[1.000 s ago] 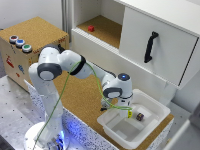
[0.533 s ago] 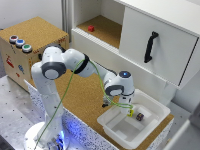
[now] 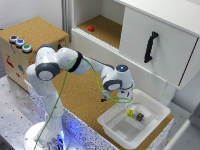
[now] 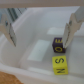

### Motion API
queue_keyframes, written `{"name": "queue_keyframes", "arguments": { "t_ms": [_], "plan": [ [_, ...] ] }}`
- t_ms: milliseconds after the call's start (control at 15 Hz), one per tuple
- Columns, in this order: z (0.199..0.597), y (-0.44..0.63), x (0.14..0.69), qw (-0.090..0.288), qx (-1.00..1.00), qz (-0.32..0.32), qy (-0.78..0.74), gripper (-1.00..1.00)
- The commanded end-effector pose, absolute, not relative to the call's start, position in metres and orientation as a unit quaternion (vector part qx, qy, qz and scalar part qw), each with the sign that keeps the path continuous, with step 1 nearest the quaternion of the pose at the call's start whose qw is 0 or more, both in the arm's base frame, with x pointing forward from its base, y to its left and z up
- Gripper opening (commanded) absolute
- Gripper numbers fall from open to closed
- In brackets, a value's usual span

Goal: Place the yellow block inside the box

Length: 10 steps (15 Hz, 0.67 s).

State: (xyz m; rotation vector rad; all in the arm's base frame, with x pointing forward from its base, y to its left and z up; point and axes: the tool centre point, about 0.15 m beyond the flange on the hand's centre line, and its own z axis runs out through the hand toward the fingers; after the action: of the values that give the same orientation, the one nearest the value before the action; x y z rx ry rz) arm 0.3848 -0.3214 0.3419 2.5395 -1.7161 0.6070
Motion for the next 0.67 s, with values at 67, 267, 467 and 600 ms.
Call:
{"name": "queue_keyframes", "arguments": {
  "t_ms": [67,267,467,600],
  "plan": [
    [0.365,-0.244,0.394,0.006,0.874,0.169,-0.456,1.00],
    [0.357,-0.196,0.412,0.018,0.915,0.143,-0.376,1.00],
    [0.358,-0.141,0.431,0.039,0.951,0.133,-0.277,1.00],
    [0.367,-0.090,0.444,0.052,0.971,0.139,-0.189,1.00]
  ]
}}
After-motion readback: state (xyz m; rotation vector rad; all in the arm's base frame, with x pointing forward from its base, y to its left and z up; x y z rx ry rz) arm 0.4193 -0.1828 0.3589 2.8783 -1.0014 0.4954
